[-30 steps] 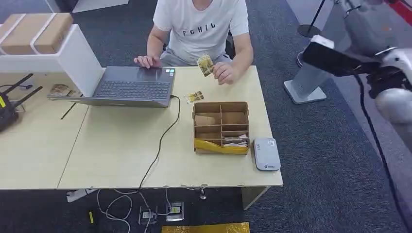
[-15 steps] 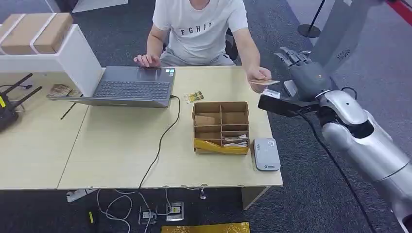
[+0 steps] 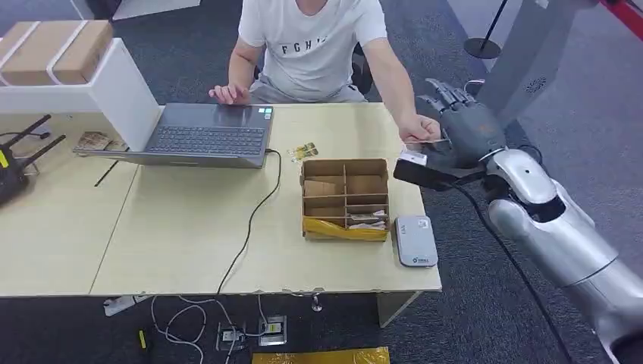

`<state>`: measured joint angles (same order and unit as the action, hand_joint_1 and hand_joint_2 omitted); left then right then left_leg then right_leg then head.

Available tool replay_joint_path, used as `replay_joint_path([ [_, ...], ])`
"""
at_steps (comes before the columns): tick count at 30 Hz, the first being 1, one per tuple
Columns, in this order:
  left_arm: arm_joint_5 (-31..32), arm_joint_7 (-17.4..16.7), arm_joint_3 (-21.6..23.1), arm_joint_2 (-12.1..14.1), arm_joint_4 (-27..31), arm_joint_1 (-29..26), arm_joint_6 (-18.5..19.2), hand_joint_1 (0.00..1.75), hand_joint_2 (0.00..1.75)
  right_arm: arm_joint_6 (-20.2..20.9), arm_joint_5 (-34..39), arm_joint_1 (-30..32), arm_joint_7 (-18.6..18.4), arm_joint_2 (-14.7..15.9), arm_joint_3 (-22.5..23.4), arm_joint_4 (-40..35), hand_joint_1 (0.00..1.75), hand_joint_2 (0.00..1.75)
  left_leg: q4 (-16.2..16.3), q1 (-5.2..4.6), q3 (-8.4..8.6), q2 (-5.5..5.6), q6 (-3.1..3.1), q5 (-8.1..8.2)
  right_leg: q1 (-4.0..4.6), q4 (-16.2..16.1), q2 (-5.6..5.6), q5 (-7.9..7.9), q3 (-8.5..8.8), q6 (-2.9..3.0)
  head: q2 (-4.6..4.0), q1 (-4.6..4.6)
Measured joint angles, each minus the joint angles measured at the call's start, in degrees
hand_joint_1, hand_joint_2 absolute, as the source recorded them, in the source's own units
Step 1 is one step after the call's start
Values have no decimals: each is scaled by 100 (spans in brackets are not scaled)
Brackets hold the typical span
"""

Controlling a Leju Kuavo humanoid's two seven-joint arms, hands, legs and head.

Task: Pass the card to the sensor for recognition and then transmit it.

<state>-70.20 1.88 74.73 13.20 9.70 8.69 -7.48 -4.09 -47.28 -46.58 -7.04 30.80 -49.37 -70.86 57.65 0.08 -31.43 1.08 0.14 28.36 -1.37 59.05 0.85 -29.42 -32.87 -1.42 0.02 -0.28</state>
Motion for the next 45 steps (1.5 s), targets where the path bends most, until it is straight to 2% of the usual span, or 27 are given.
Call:
replay_joint_path([
  [19,39,-111,37,44,0,-17,-83,0,0,164,-89,260,4,186,328,256,175,175,1,0,7,-17,-3,3,0,0,-24,0,-2,0,0,0],
  [24,9,-111,48,46,0,-17,-109,0,0,162,153,462,-11,269,406,293,175,175,1,0,9,-17,-3,3,0,-1,-24,0,-1,0,0,2],
  [30,7,-111,50,59,0,-23,-122,0,0,-158,451,1048,9,424,454,363,175,175,1,0,7,-17,-6,7,-1,-1,-26,0,-1,0,0,0],
  [36,39,-111,61,79,0,-24,-120,0,0,-219,667,1318,-2,507,450,435,175,175,1,1,10,-23,-7,7,0,-1,-34,0,-3,0,0,0],
  [45,22,-105,68,81,0,-14,-160,0,0,-809,1349,1512,308,322,251,835,175,175,0,1,8,-26,-7,7,0,1,-39,1,-3,1,0,-2],
])
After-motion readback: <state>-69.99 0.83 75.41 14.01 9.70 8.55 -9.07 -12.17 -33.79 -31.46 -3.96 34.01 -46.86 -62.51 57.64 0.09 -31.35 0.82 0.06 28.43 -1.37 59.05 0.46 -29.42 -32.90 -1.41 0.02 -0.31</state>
